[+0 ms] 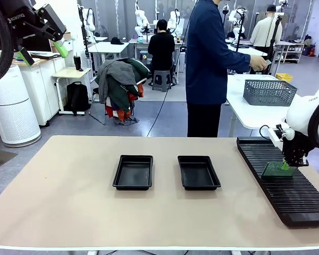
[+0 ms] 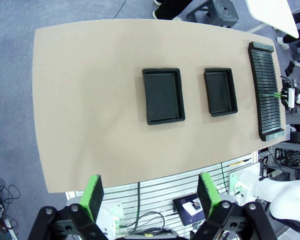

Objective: Inspect and transfer BCBs to ESD trays.
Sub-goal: Pick up the Blank PCB from the PCB Rack and place it in the left ESD tray.

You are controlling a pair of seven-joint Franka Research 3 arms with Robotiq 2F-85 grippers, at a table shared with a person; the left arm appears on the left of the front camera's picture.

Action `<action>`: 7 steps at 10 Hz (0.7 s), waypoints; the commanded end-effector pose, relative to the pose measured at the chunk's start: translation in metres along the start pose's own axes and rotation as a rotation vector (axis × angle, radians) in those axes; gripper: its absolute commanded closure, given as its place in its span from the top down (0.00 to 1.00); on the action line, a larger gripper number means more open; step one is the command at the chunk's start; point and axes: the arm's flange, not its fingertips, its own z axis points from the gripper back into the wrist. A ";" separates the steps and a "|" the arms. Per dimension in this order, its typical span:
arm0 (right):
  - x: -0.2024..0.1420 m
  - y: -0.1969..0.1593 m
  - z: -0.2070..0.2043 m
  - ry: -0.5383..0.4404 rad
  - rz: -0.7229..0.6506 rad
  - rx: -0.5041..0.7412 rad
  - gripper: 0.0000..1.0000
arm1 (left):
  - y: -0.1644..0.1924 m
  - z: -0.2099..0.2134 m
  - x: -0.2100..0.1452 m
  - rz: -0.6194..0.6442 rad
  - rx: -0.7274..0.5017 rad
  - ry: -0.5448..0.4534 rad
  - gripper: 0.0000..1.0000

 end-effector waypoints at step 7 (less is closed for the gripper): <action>-0.014 0.010 0.108 0.030 -0.063 -0.018 0.00 | 0.000 0.000 0.000 0.001 0.000 0.000 1.00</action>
